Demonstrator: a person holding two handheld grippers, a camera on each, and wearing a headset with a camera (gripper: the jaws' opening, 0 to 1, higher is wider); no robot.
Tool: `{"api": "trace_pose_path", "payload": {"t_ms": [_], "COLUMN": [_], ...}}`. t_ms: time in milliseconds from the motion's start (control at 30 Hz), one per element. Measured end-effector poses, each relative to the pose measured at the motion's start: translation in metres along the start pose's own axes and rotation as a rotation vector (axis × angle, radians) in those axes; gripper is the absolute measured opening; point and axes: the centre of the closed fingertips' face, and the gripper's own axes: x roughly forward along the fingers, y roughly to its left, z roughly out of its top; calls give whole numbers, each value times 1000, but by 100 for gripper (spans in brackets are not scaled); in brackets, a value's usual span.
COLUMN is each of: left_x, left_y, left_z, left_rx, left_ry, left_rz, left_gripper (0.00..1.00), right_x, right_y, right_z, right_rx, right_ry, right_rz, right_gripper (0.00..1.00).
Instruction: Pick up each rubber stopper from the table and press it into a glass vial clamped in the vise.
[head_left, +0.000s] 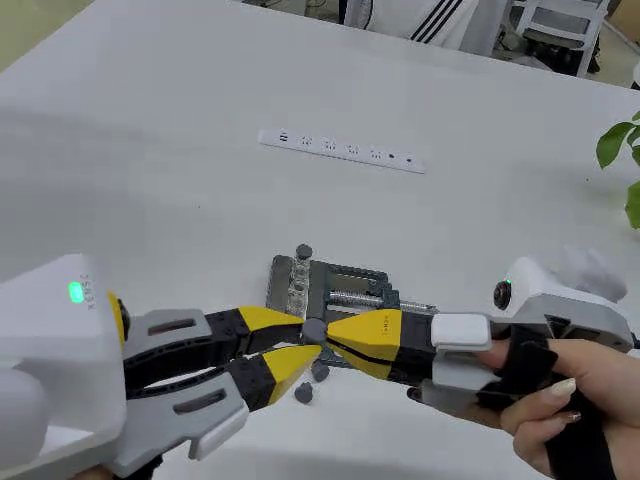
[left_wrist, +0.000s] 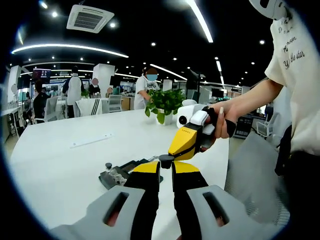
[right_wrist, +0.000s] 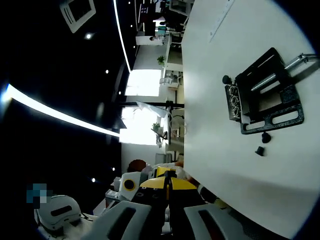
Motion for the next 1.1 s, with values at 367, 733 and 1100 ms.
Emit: {"api": "trace_pose_path", "payload": {"t_ms": [367,733,1100], "left_x": [-2,-6,-6], "left_y": [-2,-6,-7], "left_z": [5,12,10], "left_rx": [22,65,84], "left_ry": [-15,-41,-28], "left_rz": [-2,-16,-20], "left_gripper": [5,5,4], "right_x": [0,0,-2], "right_y": [2,10,11], "right_z": [-2,-4,-5], "right_rx": [80,156,62], "right_ry": [-16,-33,-46], "right_rz": [42,111,110], "right_gripper": [0,0,0]}}
